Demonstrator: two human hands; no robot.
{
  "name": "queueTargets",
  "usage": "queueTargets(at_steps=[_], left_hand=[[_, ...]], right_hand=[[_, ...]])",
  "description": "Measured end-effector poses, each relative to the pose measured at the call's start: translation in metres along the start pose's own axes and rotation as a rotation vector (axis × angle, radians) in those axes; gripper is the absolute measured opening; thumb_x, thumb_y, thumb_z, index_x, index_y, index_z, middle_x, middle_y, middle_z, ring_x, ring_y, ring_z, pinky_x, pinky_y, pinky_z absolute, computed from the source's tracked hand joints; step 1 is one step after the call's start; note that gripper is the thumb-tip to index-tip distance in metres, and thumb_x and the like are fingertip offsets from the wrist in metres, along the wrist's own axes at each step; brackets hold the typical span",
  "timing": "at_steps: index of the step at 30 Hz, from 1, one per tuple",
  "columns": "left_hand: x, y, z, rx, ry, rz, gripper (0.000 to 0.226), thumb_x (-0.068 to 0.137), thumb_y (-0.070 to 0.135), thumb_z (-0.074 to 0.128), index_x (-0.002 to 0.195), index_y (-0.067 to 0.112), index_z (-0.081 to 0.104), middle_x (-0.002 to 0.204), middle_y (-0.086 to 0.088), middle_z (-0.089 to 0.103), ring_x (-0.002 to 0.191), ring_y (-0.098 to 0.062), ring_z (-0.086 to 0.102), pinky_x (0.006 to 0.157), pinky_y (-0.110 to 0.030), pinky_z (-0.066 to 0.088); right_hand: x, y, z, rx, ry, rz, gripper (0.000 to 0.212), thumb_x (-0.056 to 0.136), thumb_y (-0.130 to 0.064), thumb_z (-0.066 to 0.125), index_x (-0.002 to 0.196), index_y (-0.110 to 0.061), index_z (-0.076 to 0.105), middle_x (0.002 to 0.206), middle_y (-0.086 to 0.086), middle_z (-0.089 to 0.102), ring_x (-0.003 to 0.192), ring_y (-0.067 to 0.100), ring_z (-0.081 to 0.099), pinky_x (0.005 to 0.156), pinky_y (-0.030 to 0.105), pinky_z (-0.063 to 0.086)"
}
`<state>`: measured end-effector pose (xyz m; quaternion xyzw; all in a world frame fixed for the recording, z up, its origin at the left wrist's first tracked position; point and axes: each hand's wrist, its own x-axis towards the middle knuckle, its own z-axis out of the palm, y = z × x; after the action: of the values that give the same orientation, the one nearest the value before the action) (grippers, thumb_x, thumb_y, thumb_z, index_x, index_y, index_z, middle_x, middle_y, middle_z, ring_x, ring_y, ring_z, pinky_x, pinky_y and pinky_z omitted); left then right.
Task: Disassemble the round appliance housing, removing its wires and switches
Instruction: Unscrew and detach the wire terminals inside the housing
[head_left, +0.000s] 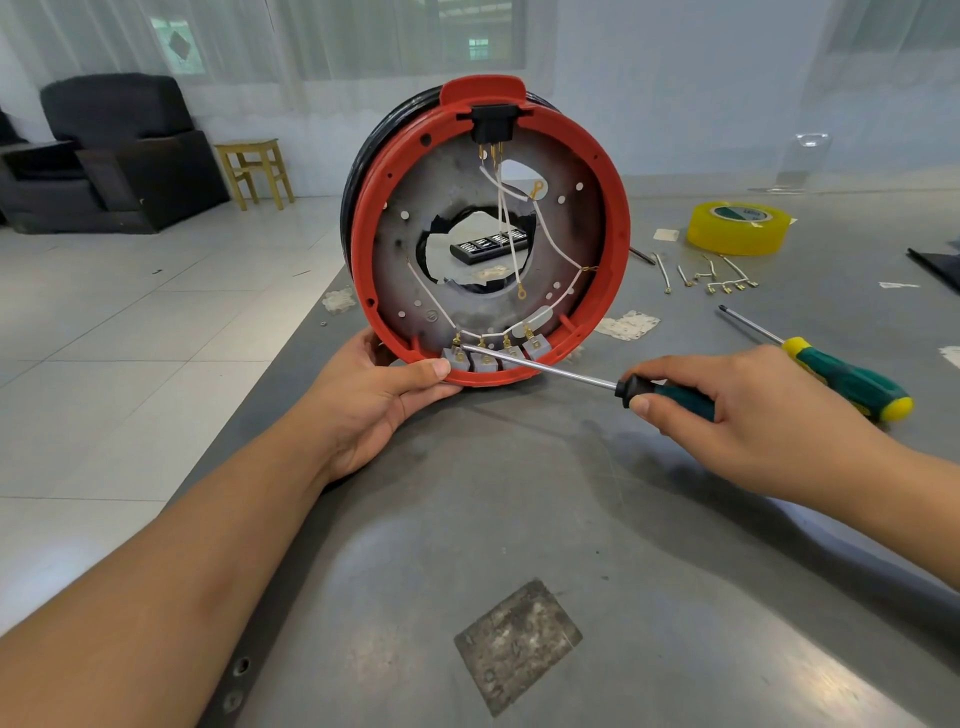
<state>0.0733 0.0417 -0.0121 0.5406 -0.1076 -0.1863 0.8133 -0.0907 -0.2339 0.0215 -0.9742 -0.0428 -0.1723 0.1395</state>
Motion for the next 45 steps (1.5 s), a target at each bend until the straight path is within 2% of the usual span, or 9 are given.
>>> queueTargets(at_steps=[14, 18, 22, 25, 28, 30, 33, 40, 45], left_hand=[[0.000, 0.000, -0.001, -0.010, 0.011, 0.004, 0.064, 0.072, -0.004, 0.078, 0.132, -0.009, 0.056, 0.122, -0.026, 0.073, 0.108, -0.037, 0.076, 0.082, -0.036, 0.064], [-0.001, 0.000, -0.001, -0.007, -0.010, 0.000, 0.066, 0.075, -0.007, 0.077, 0.137, -0.007, 0.054, 0.128, -0.025, 0.071, 0.113, -0.039, 0.074, 0.086, -0.039, 0.064], [-0.002, 0.001, 0.001, 0.003, -0.001, 0.009, 0.073, 0.069, -0.006, 0.079, 0.137, -0.003, 0.053, 0.130, -0.024, 0.070, 0.111, -0.039, 0.074, 0.087, -0.041, 0.064], [-0.003, 0.000, 0.001, 0.001, 0.008, 0.010, 0.073, 0.068, -0.007, 0.079, 0.135, 0.000, 0.053, 0.130, -0.023, 0.071, 0.109, -0.038, 0.075, 0.085, -0.041, 0.065], [-0.002, -0.001, 0.001, 0.003, 0.008, 0.010, 0.068, 0.071, -0.010, 0.077, 0.134, 0.002, 0.053, 0.132, -0.023, 0.069, 0.110, -0.039, 0.075, 0.089, -0.044, 0.064], [-0.001, -0.001, 0.001, 0.020, 0.010, 0.015, 0.063, 0.076, -0.013, 0.075, 0.133, 0.003, 0.054, 0.134, -0.022, 0.068, 0.112, -0.038, 0.074, 0.089, -0.044, 0.064], [-0.001, -0.001, 0.001, 0.026, 0.019, 0.019, 0.064, 0.073, -0.012, 0.077, 0.131, 0.003, 0.056, 0.133, -0.023, 0.068, 0.111, -0.037, 0.074, 0.085, -0.040, 0.065], [-0.002, 0.000, 0.002, -0.001, 0.020, 0.001, 0.069, 0.067, -0.008, 0.078, 0.131, 0.000, 0.055, 0.128, -0.025, 0.071, 0.108, -0.039, 0.075, 0.081, -0.039, 0.065], [0.000, 0.000, 0.002, 0.012, 0.035, 0.003, 0.062, 0.078, -0.014, 0.074, 0.136, -0.003, 0.053, 0.129, -0.025, 0.070, 0.108, -0.040, 0.075, 0.088, -0.045, 0.064]], right_hand=[[-0.010, -0.014, 0.009, -0.207, 0.042, -0.064, 0.046, 0.096, -0.054, 0.042, 0.128, -0.028, 0.061, 0.104, -0.004, 0.075, 0.080, 0.028, 0.070, 0.061, 0.042, 0.057], [-0.011, -0.014, 0.003, -0.084, 0.028, -0.007, 0.044, 0.093, -0.056, 0.043, 0.123, -0.030, 0.063, 0.089, -0.010, 0.072, 0.066, 0.017, 0.060, 0.061, 0.039, 0.055], [-0.012, -0.014, -0.004, -0.025, 0.026, 0.025, 0.037, 0.090, -0.053, 0.050, 0.114, -0.031, 0.069, 0.060, -0.028, 0.047, 0.051, 0.001, 0.050, 0.050, 0.022, 0.040], [-0.011, -0.018, -0.010, -0.022, 0.023, 0.040, 0.033, 0.089, -0.054, 0.050, 0.108, -0.036, 0.070, 0.053, -0.027, 0.046, 0.064, -0.008, 0.058, 0.044, 0.011, 0.028], [-0.009, -0.021, -0.015, -0.021, 0.017, 0.048, 0.030, 0.089, -0.055, 0.051, 0.104, -0.040, 0.071, 0.048, -0.023, 0.051, 0.068, -0.014, 0.056, 0.037, 0.015, 0.031], [-0.009, -0.024, -0.017, -0.020, 0.002, 0.052, 0.028, 0.088, -0.055, 0.051, 0.102, -0.041, 0.072, 0.060, -0.038, 0.054, 0.068, -0.015, 0.055, 0.036, 0.018, 0.032], [-0.009, -0.028, -0.015, -0.027, -0.006, 0.063, 0.031, 0.088, -0.056, 0.049, 0.103, -0.042, 0.071, 0.051, -0.022, 0.054, 0.066, -0.009, 0.057, 0.038, 0.016, 0.032], [-0.012, -0.031, -0.002, -0.032, -0.030, 0.123, 0.036, 0.086, -0.063, 0.044, 0.108, -0.043, 0.065, 0.057, -0.023, 0.052, 0.050, 0.000, 0.051, 0.045, 0.020, 0.035], [-0.018, -0.032, 0.013, -0.022, -0.091, 0.150, 0.034, 0.087, -0.065, 0.035, 0.108, -0.042, 0.048, 0.071, -0.012, 0.063, 0.061, 0.006, 0.055, 0.057, 0.034, 0.050]])
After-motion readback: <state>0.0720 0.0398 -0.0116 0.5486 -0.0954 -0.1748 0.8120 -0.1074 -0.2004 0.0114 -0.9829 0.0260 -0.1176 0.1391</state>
